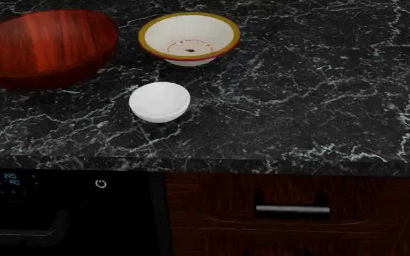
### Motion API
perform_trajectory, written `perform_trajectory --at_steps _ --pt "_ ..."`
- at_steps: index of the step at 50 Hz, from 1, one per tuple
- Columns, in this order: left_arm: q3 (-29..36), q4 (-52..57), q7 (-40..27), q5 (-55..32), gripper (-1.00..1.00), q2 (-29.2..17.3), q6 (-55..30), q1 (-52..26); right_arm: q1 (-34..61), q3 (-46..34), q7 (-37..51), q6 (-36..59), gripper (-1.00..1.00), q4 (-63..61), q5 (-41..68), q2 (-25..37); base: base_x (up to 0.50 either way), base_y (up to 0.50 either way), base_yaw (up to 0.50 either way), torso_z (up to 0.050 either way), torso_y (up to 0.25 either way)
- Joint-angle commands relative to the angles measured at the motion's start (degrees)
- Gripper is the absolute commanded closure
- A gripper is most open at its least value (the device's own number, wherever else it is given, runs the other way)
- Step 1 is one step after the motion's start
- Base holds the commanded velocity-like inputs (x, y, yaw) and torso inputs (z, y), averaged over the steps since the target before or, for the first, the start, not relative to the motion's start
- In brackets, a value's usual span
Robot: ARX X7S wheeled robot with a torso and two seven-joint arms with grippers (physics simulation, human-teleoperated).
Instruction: Stack the bowls from largest to smallest.
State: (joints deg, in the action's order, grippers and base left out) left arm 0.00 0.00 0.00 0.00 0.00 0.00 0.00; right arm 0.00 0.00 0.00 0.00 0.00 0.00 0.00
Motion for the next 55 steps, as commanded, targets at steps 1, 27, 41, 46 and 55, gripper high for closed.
perform_trajectory --at_steps 1,27,41,46,55 --pt "0.98 0.02 -0.98 0.0 -1.0 -0.74 -0.02 -0.02 0.02 -0.95 0.95 0.14 -1.0 -0.13 0.7 0.7 0.0 0.0 0.0 0.0 0.0" --pt "4.36 -0.21 -4.69 -4.45 -1.0 -3.99 -0.32 -0.55 0.23 -4.79 4.24 0.3 -1.0 0.24 4.43 4.01 0.0 0.0 0.0 0.0 0.0" --pt "0.24 -1.8 -1.87 -3.66 -1.0 -1.16 -2.26 -1.49 0.06 -1.8 1.49 1.54 -1.0 -0.43 1.64 1.41 0.0 0.0 0.0 0.0 0.0" --pt "1.27 -1.95 -3.09 -4.6 -1.0 -1.94 -2.31 -1.68 0.37 -2.5 2.58 3.64 -1.0 -1.09 2.82 2.17 0.0 0.0 0.0 0.0 0.0" --pt "1.11 18.09 -5.33 -6.76 -1.0 -7.02 -25.16 -1.26 0.82 0.08 4.73 28.17 -1.0 -26.27 5.81 7.07 0.0 0.0 0.0 0.0 0.0"
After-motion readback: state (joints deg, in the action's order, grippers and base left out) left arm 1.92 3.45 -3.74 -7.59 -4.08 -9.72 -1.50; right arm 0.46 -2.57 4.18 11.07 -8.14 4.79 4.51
